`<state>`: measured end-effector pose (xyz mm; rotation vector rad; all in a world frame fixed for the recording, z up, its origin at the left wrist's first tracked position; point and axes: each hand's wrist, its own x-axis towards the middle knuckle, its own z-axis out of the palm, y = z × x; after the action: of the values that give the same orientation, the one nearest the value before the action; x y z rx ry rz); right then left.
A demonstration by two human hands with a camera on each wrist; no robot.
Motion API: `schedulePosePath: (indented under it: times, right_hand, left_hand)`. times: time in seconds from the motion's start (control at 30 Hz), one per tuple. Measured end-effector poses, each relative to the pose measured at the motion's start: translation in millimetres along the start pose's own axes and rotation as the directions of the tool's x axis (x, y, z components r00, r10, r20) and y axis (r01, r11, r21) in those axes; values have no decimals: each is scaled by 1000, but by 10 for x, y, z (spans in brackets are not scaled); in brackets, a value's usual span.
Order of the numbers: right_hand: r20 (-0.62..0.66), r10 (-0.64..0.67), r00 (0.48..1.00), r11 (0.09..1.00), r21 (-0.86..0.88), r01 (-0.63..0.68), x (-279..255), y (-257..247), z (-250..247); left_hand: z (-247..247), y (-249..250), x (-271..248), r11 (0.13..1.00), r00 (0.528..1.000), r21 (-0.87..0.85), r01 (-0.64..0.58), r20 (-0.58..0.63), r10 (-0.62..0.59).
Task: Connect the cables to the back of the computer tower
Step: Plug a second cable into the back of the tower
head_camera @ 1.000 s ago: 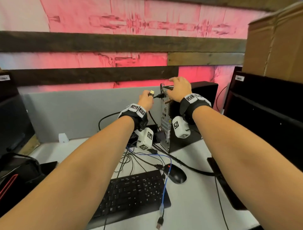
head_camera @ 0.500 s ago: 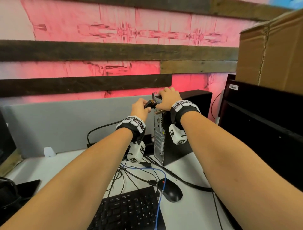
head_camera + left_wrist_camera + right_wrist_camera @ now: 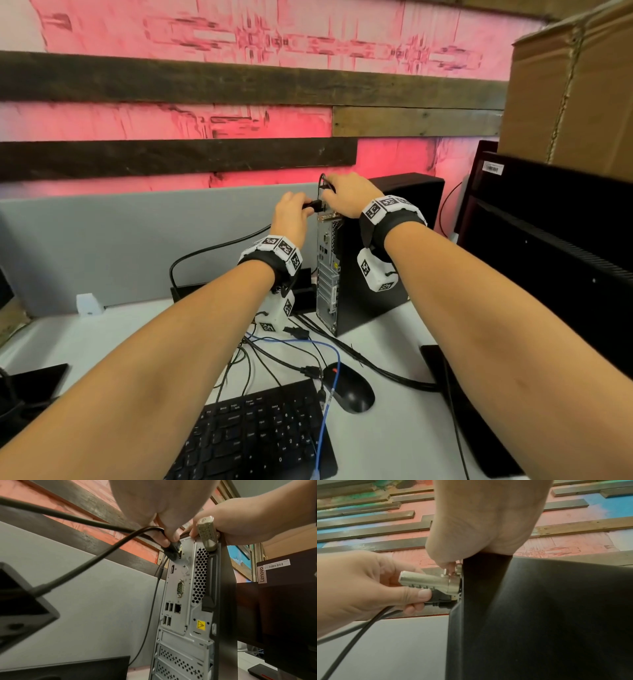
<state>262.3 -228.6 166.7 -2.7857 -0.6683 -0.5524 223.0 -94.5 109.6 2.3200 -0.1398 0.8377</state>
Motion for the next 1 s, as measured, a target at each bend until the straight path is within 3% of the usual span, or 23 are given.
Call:
schedulePosePath:
  times: [1.0]
  right_hand:
    - [-124,22,992,1000,14,-20,-102,-47,44]
  left_hand:
    - [-3,-37,-3,998,999,-49,37,41,-35]
